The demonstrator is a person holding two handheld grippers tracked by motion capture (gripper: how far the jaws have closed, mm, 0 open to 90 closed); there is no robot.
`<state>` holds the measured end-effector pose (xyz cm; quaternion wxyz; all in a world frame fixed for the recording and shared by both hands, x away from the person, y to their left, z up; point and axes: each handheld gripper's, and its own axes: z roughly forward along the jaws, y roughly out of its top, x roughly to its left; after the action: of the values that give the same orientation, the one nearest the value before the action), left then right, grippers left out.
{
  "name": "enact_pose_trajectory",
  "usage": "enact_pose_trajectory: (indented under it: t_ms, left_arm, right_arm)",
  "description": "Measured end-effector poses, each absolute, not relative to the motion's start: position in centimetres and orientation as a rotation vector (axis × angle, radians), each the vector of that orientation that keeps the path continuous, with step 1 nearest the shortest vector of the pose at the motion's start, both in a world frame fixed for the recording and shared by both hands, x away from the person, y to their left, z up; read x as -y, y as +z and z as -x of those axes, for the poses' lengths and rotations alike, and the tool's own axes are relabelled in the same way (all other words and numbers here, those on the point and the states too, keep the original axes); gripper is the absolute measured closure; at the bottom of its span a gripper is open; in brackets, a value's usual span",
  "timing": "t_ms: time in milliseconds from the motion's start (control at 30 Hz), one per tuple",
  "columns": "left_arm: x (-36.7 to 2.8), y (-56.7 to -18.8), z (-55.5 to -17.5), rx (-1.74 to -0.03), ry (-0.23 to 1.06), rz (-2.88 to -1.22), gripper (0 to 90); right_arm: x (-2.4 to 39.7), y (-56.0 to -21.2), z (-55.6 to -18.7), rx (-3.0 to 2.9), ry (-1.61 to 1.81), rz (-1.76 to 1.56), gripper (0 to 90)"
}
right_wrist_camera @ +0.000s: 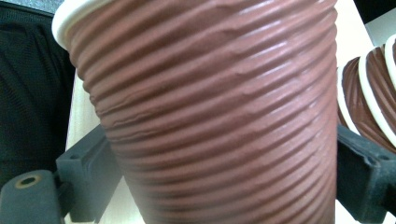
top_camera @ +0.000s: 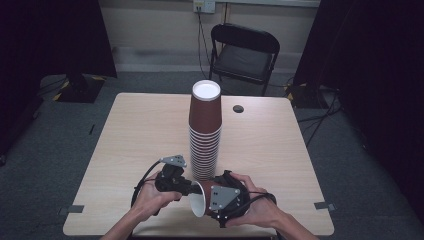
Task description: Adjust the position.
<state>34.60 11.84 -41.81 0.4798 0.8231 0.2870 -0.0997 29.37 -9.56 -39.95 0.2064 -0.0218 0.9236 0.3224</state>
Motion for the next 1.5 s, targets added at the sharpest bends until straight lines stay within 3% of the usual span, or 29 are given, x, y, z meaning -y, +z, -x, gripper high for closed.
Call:
enact_pose_trajectory:
  t_ms: [333,600,1500]
  left_arm:
    - [-12.5,-41.5,-34.2,-0.723,-0.176,-1.934,83.0]
    - [-12.7,-41.3,-34.3,-0.744,-0.192,-1.930,88.0]
    - [-12.2,-41.9,-34.5,-0.779,-0.244,-1.960,85.9]
  right_arm:
    - [9.7,-39.6,-30.0,-2.572,1.029,-0.035,12.1]
    - [9.4,-39.5,-30.5,-2.589,1.057,-0.056,10.4]
    - [8.1,-40.7,-29.7,-2.528,1.054,-0.007,10.9]
